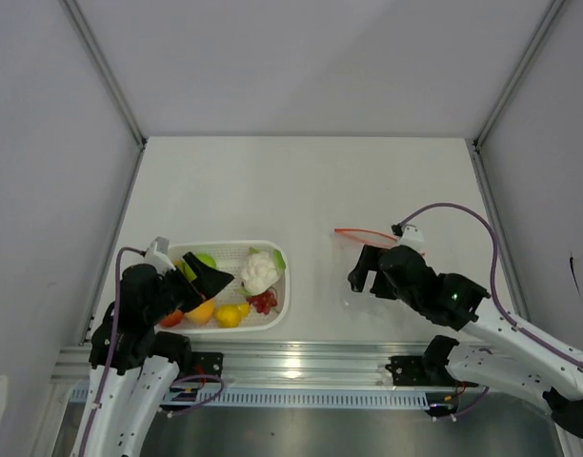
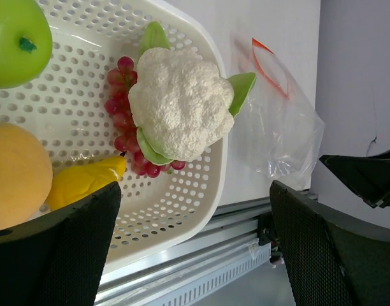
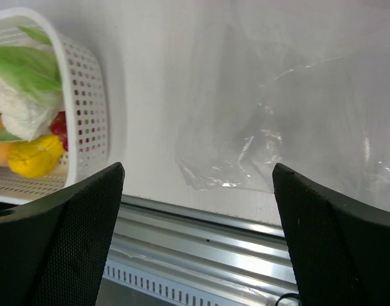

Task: Place the food in the zip-top bag and seal the zipper
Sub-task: Adjust the zipper food storage bag at the center of the board.

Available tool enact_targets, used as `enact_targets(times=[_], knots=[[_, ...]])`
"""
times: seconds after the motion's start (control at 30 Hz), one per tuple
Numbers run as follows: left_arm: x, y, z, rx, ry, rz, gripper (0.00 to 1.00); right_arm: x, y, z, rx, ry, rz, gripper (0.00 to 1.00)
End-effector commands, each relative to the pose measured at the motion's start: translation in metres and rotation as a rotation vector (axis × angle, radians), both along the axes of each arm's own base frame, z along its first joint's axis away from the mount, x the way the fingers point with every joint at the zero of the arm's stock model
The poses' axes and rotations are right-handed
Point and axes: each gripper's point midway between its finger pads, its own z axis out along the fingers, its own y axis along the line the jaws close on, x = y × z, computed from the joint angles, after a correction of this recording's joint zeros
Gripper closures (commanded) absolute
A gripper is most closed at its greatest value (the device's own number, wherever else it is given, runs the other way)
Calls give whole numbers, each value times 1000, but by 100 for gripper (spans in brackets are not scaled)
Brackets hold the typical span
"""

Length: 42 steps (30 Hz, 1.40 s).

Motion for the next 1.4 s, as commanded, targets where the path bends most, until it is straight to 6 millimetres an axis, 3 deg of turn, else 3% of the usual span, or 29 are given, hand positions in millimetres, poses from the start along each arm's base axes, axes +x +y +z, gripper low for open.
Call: enact_targets(times=[0.0,0.13,0.2,0.4,0.47,0.5,0.57,0.6,0.67,0.73,0.8,0.83,0.93,1.07,1.17,1.2,1.27,1.3,1.33,1.37], knots=[[-7,4,3,63,22,-32,1,11,-21,13,-62,-11,-57,1],[-7,-8,-2,-4,44,-68,1,37,-33,30,-15,-13,-78,0],[-6,-17,-5,-50,44,-108,1,61,-54,37,-28,-10,-161,1],[-6,-30,8,-94,-21,-192,1,121,-117,27,-179,109,-474,1],[-6,-30,15,-85,-44,-203,0,133,-122,21,-190,158,-513,1],[-7,-29,17,-73,-59,-210,1,142,-121,8,-214,200,-514,1],[-9,-29,22,-65,-78,-225,1,159,-106,7,-190,210,-450,1],[-10,-30,24,-61,-91,-233,0,165,-101,-8,-207,258,-428,1],[-12,-31,25,-60,-100,-244,1,175,-88,-7,-206,266,-385,1],[-13,-31,25,-53,-112,-251,0,181,-55,-12,-214,243,-248,1],[-14,-30,25,-42,-120,-257,1,185,-38,-9,-276,187,-159,1],[-15,-30,25,-38,-125,-257,0,181,-20,-9,-301,168,-105,1],[-15,-30,26,-30,-136,-261,0,178,3,-8,-370,142,-26,1],[-16,-31,24,-25,-132,-275,0,144,61,-17,-438,90,191,1],[-15,-33,21,-24,-120,-285,0,110,85,-33,-388,155,291,1],[-15,-33,21,-24,-120,-289,1,101,88,-33,-355,169,294,1],[-14,-33,18,-24,-113,-291,0,74,83,-53,-291,261,282,1],[-15,-34,16,-25,-110,-293,1,66,81,-44,-240,247,270,1],[-15,-34,18,-28,-113,-292,1,51,70,-58,-226,299,229,1],[-15,-34,16,-31,-111,-293,1,45,64,-58,-211,306,208,1]])
